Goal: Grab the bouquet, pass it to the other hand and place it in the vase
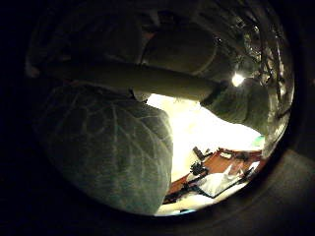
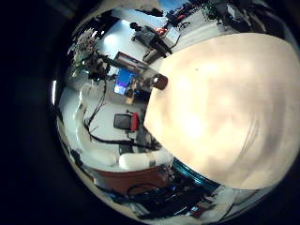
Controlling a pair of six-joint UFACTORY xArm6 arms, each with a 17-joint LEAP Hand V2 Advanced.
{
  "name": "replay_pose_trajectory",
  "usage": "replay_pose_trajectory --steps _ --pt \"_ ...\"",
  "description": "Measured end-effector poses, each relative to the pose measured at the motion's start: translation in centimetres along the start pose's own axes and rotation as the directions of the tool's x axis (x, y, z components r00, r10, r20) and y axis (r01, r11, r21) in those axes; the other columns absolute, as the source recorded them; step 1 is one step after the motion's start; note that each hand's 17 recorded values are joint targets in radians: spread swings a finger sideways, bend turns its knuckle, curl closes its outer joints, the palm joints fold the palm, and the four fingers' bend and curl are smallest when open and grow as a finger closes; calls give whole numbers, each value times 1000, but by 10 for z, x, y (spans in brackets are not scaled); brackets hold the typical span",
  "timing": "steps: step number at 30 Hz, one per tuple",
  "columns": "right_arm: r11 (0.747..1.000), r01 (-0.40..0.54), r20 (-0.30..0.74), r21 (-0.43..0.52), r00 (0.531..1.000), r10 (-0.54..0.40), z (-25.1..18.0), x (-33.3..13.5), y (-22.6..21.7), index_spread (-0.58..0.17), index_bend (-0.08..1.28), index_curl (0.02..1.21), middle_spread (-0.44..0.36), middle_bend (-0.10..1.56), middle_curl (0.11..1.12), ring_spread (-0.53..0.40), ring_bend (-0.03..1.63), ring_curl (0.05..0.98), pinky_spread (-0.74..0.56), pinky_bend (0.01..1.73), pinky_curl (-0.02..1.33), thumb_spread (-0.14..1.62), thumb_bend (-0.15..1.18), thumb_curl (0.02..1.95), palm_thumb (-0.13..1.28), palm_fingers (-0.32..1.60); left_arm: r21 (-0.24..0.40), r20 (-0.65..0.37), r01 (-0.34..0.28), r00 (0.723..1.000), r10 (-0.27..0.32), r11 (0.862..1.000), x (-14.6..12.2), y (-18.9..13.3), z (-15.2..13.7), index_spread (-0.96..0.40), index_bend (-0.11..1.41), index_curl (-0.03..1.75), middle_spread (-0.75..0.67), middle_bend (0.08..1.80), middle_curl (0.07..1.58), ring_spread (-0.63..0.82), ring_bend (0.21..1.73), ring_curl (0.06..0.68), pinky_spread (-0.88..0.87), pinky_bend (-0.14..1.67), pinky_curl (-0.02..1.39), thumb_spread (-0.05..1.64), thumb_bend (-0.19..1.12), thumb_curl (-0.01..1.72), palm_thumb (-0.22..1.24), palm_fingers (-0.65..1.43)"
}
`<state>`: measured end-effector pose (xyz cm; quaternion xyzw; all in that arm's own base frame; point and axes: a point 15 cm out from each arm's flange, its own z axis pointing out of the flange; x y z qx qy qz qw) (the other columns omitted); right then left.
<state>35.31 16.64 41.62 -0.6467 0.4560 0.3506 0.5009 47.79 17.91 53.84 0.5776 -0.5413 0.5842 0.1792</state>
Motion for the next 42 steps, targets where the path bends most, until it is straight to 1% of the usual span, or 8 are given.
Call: replay_pose_trajectory --steps 9,12,14,16,19,25,31,42 --pt "1000 5 -2 2 1000 -5 -1 -2 0 -376 176 299 20 189 327 181 480 218 447 570 282 968 -25 476 742 176 -8 11 25 1000 -25 1000 -16 -4 11 -781 534 1300 -538 1097 1010 -412 1472 536 -469 1414 655 1045 -29 769 901 1104" --pt "1000 3 -1 2 1000 -3 -1 -1 0 -374 176 302 9 186 324 181 477 218 447 567 277 970 -26 476 742 180 -8 2 70 998 -70 997 -32 -6 14 -766 430 1257 -527 1071 953 -442 1316 493 -511 1346 613 998 -76 696 711 997" --pt "1000 6 -2 2 1000 -6 -1 -2 0 -372 179 305 4 183 321 181 478 219 448 564 274 971 -24 478 745 185 -25 -14 102 995 -103 994 -46 -3 20 -696 315 1220 -464 938 927 -338 1118 474 -478 1204 611 976 -91 637 563 267" --pt "1000 10 -3 3 1000 -10 -1 -3 0 -371 177 307 2 185 319 181 477 219 448 562 271 972 -25 478 746 186 -67 -36 121 992 -124 990 -55 3 32 -526 128 1119 -125 537 819 17 995 422 -41 903 556 938 -120 555 371 -490" --pt "1000 19 -7 7 1000 -19 -3 -6 0 -369 177 309 0 184 318 182 479 219 448 559 266 972 -26 479 746 192 -46 -35 138 990 -139 989 -71 3 20 -329 21 968 169 331 626 283 841 284 282 687 383 879 -91 485 239 -433" --pt "999 32 -14 18 999 -32 -6 -10 0 -362 180 316 -2 182 310 182 475 219 451 558 263 973 -26 481 746 206 68 21 166 986 -168 984 -105 -1 -31 -64 16 668 468 192 476 523 695 210 591 525 270 804 -52 413 135 -314" --pt "999 43 -11 8 999 -43 -4 -13 1 -362 184 325 -7 183 305 183 476 218 452 547 257 973 -26 482 746 220 137 27 208 977 -213 969 -120 13 -84 24 47 465 553 166 401 603 627 184 686 458 230 789 -42 381 111 -256" --pt "986 160 -10 -43 987 -161 12 -36 14 -359 181 332 7 182 299 176 465 218 460 545 246 973 -25 487 750 238 145 21 224 973 -229 964 -70 82 -125 45 98 245 579 159 287 656 526 163 760 377 184 816 -36 347 101 -197"
